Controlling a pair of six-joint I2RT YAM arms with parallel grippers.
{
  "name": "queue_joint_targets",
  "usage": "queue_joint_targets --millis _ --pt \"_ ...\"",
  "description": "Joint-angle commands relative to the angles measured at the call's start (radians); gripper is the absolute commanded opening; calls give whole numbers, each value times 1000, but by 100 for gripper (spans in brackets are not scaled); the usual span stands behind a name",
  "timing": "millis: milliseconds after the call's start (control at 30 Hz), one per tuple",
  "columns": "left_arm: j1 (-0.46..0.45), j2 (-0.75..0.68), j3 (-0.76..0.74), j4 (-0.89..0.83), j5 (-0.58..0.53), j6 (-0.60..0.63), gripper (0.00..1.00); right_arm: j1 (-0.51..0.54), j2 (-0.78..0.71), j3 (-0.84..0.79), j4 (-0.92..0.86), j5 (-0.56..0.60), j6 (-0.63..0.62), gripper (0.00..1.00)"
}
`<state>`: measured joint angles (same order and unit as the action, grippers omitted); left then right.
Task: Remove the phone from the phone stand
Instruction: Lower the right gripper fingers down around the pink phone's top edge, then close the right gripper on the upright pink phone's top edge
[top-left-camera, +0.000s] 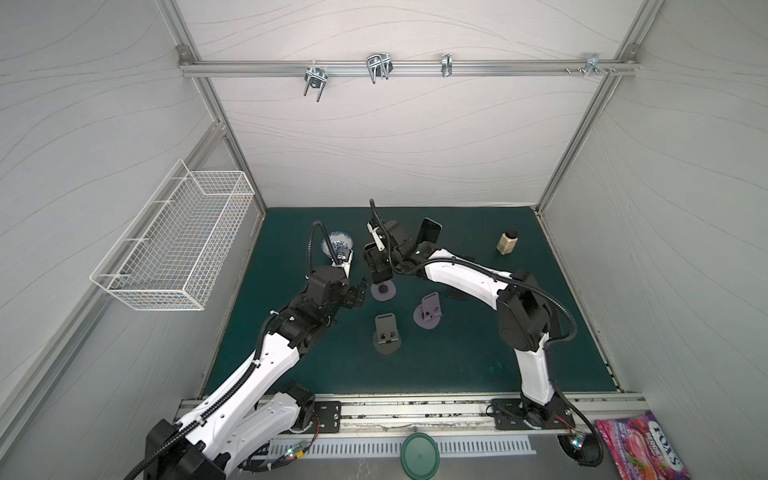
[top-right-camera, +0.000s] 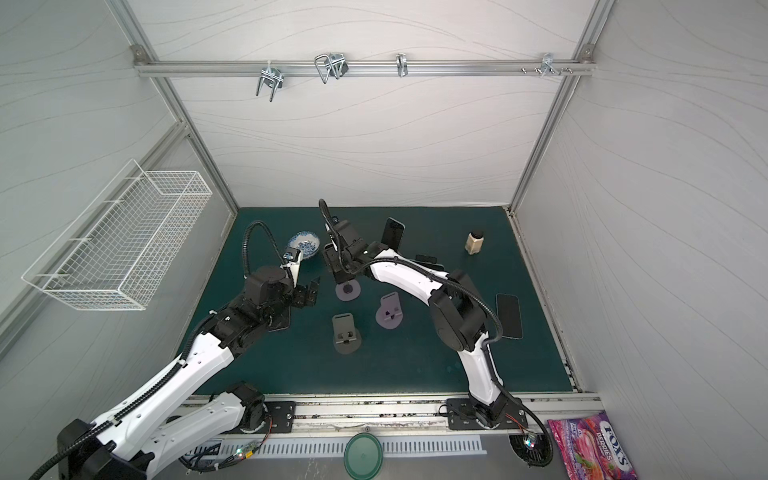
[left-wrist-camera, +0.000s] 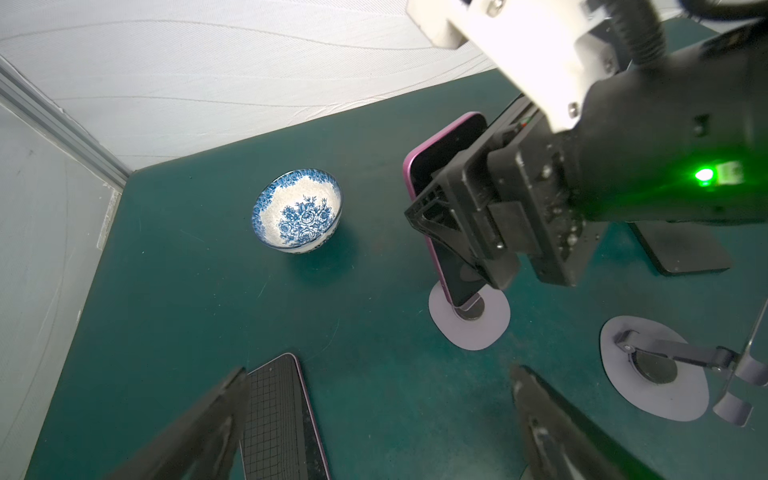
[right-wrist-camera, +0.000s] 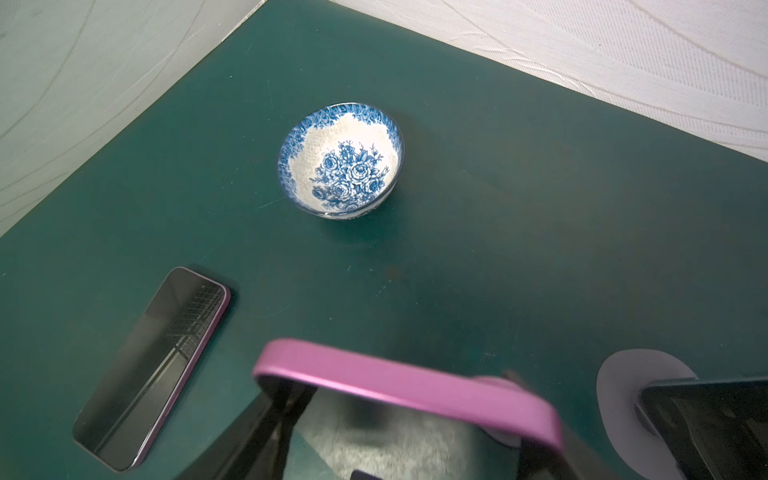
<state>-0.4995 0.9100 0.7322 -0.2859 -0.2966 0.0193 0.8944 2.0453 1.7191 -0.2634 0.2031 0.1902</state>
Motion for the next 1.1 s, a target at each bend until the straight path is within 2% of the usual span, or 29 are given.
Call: queue_joint_targets --millis 0,333,600,1067 --pt "-6 7 10 45 -14 4 99 -3 -73 -17 13 -3 -14 76" --pt "-4 44 41 8 -42 -5 98 -3 -108 -25 -19 -32 -6 75" --pt "27 14 41 4 -105 -28 98 -3 -132 -36 -40 -33 7 75" --pt "46 10 33 13 -93 -40 99 -17 -125 -38 -15 -23 0 72"
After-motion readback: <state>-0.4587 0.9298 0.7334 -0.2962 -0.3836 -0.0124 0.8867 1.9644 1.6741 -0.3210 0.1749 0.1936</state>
